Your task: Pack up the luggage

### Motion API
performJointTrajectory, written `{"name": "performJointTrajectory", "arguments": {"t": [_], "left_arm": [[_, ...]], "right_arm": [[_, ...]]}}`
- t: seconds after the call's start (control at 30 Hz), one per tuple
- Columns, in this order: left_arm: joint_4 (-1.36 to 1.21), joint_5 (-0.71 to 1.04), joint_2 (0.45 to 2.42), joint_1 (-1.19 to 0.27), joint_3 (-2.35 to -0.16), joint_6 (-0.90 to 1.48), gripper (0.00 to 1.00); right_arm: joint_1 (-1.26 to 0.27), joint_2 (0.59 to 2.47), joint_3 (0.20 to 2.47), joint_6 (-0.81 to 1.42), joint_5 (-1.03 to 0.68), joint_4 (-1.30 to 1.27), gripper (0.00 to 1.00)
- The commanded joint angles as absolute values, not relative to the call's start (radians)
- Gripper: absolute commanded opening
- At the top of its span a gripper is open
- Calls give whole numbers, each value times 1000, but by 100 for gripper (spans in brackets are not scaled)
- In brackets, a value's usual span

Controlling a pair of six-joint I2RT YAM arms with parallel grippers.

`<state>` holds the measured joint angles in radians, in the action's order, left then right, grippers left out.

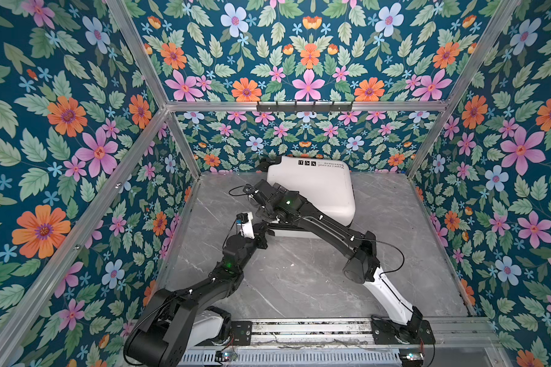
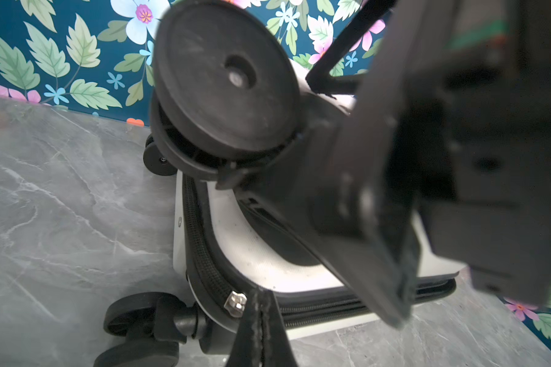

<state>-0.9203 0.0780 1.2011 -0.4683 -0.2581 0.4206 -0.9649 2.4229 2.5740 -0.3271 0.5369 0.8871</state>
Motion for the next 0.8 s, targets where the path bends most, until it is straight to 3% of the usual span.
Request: {"name": "performJointTrajectory", "arguments": {"t": [0.0,0.2,0.43,0.6,0.77], "left_arm": [[-1039,115,1221,-538,-246,471,0],[-1136,31,1307,-665,-243,488,0],[-1116,-12,1292,-680,-223,487,0],[-1045,-71,1232,-674,-212,473,0],[-1010,-86,1212,-658,-218,459,0]], "right_arm": [[-959,2446,2583,-217,456,919,95],[-947,2465,2632,-167,434,967,92],[-937,2408,2621,-117,418,988,90],[-935,2282,2569,-61,372,999,99],[-923,2078,2441,2,364,1012,99]]}}
